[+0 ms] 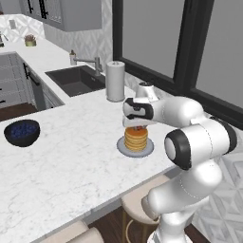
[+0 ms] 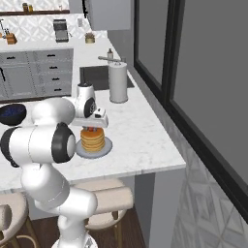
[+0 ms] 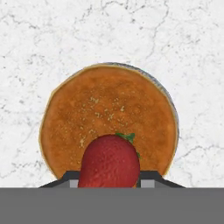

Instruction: Take the strawberry from the fridge and place it on top of the pancake, located on the dining counter.

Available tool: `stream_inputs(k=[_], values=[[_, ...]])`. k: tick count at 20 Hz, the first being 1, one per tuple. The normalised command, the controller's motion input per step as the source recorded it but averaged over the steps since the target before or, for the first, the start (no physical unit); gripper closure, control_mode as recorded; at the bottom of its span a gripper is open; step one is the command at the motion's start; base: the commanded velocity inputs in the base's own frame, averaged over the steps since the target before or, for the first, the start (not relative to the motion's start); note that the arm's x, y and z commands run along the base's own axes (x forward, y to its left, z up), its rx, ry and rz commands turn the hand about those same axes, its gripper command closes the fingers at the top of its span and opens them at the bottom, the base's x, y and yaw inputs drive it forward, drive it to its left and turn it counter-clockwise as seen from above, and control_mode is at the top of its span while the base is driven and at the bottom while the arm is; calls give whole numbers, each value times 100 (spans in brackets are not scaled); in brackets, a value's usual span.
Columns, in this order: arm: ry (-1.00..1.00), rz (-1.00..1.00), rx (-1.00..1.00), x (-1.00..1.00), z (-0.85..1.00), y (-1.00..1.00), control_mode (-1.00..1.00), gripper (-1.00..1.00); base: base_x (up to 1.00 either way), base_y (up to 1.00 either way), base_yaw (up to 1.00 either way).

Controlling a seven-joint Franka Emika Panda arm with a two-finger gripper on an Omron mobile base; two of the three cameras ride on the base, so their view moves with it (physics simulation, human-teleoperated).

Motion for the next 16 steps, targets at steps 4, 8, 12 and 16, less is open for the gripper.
stream_inputs(k=[4, 8, 12, 16], values=[[0, 0, 0, 10, -13, 12, -100, 100, 0, 0, 0], [0, 0, 0, -15, -26, 1, -100, 100, 0, 0, 0], [0, 0, 0, -29, -25, 0, -100, 100, 0, 0, 0], [0, 0, 0, -6, -29, 0, -100, -100, 0, 0, 0]])
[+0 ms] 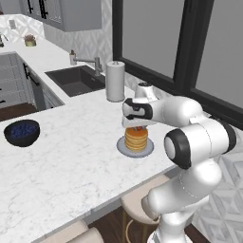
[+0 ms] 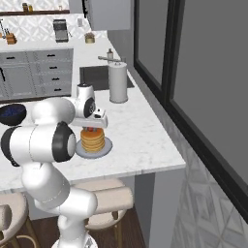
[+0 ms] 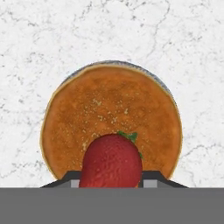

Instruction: Take the strawberry from the fridge and place it on top of the pancake, located on the dining counter.

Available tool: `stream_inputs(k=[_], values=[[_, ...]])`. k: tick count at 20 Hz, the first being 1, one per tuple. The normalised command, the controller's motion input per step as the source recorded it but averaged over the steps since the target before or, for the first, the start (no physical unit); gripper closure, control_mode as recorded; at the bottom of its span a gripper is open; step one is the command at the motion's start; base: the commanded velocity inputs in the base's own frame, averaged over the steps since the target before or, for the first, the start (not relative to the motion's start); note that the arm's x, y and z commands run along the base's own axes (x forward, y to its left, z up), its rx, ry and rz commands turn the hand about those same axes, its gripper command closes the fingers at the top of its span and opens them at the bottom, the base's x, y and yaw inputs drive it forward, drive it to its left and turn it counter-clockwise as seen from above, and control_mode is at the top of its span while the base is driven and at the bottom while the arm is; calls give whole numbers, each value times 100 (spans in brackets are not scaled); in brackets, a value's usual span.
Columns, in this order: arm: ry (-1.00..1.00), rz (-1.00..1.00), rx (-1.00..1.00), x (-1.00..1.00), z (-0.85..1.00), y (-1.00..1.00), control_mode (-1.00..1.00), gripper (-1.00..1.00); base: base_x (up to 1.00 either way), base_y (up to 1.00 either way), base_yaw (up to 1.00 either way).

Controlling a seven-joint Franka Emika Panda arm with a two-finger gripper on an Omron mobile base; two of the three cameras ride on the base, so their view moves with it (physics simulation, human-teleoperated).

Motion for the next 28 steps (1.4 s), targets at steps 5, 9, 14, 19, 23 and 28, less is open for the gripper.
stream_inputs(k=[5, 9, 14, 19, 23, 28], values=[[-1, 0, 0, -5, -9, 0, -100, -100, 0, 0, 0], [-2, 0, 0, -11, 0, 0, -100, -100, 0, 0, 0], [-1, 0, 0, -19, 9, 0, -100, -100, 0, 0, 0], [-5, 0, 0, -25, 32, 0, -100, -100, 0, 0, 0], [-5, 0, 0, -26, 24, 0, -100, -100, 0, 0, 0], [-9, -2, 0, -55, 12, 0, -100, -100, 0, 0, 0]])
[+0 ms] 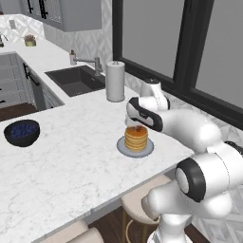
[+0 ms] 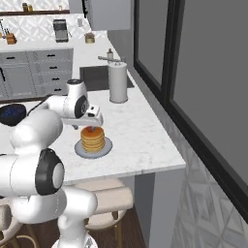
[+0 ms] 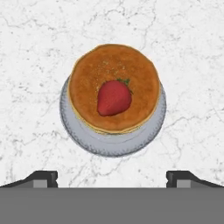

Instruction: Take the strawberry from the fridge and place it on top of the pancake, located on the dining counter.

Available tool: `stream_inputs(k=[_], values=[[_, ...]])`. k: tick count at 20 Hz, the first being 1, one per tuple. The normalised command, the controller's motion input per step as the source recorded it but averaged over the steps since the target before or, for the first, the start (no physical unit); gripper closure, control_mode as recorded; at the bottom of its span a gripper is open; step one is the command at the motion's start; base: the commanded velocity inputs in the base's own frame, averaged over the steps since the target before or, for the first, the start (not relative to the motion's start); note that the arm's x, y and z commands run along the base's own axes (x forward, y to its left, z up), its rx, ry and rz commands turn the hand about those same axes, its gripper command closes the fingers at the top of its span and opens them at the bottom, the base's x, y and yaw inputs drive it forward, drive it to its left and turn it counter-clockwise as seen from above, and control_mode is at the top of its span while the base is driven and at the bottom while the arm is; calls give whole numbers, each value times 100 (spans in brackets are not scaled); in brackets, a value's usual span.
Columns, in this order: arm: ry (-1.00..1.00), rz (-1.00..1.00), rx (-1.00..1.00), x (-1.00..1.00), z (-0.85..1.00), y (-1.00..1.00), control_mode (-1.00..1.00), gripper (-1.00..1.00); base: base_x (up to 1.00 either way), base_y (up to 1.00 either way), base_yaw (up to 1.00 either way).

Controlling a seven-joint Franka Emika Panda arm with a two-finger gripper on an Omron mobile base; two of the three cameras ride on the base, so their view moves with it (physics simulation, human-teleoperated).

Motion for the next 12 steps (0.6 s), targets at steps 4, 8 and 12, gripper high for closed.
stream_inputs(k=[4, 8, 12], values=[[-12, -3, 0, -64, 19, 0, -100, -100, 0, 0, 0], [-15, -4, 0, -68, 28, 0, -100, -100, 0, 0, 0], [-15, -5, 0, -61, 39, 0, -100, -100, 0, 0, 0]])
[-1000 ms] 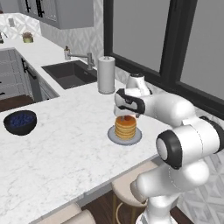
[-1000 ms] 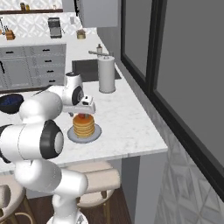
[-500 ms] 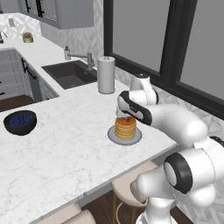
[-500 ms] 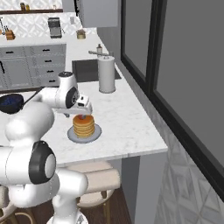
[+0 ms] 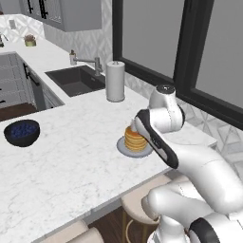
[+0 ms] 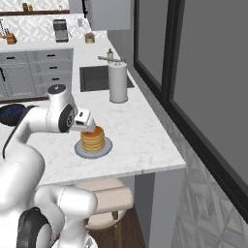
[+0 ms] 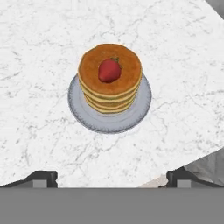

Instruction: Take the strawberry from the fridge and place it on top of the pancake, located on the dining counter.

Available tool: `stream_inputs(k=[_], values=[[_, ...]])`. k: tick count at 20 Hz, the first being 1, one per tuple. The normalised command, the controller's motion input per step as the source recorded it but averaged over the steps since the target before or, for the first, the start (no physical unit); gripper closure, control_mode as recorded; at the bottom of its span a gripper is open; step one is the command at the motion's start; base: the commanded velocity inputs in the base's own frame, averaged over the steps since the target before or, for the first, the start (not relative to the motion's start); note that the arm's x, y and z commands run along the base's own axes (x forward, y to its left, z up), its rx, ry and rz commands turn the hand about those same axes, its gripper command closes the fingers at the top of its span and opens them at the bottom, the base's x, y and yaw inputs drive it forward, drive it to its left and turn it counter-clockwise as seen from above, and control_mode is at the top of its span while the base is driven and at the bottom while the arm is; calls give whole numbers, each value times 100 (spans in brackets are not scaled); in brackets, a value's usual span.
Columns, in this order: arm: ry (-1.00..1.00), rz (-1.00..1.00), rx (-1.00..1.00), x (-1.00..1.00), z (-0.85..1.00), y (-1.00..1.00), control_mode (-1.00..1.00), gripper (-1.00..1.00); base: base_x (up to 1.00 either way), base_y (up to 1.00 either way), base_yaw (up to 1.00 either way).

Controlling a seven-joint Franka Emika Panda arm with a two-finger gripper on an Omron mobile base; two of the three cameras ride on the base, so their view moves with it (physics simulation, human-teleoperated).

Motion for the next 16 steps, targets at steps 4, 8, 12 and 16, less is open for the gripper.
stream_inputs(k=[4, 8, 12, 16], values=[[-12, -6, 0, -31, 71, 0, -100, -100, 0, 0, 0], [-10, -5, 0, -8, 93, -2, -100, -100, 0, 0, 0], [-10, -1, 0, -13, 92, -11, -100, -100, 0, 0, 0], [-14, 0, 0, -32, 85, -15, -100, -100, 0, 0, 0]])
